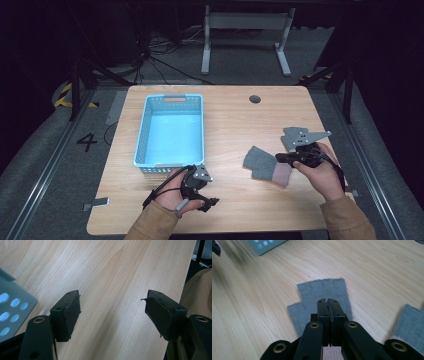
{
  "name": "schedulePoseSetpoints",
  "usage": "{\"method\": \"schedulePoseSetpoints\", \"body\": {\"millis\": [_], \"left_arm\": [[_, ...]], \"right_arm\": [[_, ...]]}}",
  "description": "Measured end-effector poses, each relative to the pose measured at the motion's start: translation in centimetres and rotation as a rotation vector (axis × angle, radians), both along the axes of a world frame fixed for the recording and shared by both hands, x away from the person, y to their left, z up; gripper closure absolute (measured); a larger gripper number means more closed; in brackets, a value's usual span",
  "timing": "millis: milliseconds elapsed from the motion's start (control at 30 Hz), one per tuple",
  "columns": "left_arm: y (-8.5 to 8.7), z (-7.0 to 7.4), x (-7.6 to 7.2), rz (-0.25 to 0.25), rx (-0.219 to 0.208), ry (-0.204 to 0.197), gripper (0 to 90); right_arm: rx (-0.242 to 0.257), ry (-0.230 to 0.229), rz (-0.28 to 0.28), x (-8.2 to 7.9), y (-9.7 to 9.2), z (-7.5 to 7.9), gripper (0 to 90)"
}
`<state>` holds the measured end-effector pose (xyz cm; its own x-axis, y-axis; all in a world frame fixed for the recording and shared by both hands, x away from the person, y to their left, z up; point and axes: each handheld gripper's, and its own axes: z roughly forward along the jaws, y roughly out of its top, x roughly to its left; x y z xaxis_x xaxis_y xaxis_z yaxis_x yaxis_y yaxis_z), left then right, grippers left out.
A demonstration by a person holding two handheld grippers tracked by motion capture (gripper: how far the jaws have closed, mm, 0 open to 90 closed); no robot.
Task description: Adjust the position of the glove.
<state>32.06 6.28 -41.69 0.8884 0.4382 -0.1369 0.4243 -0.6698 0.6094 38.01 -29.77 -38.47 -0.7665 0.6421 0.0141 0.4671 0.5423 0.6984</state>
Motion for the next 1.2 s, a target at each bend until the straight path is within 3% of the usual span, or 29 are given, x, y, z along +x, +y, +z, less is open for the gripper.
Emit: {"method": "schedulePoseSetpoints", "body": {"millis": [367, 533, 800, 1200], "left_arm": [[0.0, 0.1, 0.0, -0.001, 0.000, 0.000, 29.0], [0.1, 0.0, 0.1, 0.000, 0.003, -0.001, 29.0], [0.0, 0.0, 0.1, 0.000, 0.003, -0.001, 29.0], [0.0, -0.1, 0.0, 0.000, 0.002, 0.004, 29.0]], "right_arm": [[0.008, 0.006, 0.066, -0.6, 2.2, 0.0, 90.0], [-0.003, 0.031, 0.109, -0.4, 3.7, -1.1, 90.0], [-0.037, 0.059, 0.130, 0.3, 5.4, -2.9, 90.0], [-0.078, 0.089, 0.149, 0.6, 6.5, -4.6, 90.0]]}}
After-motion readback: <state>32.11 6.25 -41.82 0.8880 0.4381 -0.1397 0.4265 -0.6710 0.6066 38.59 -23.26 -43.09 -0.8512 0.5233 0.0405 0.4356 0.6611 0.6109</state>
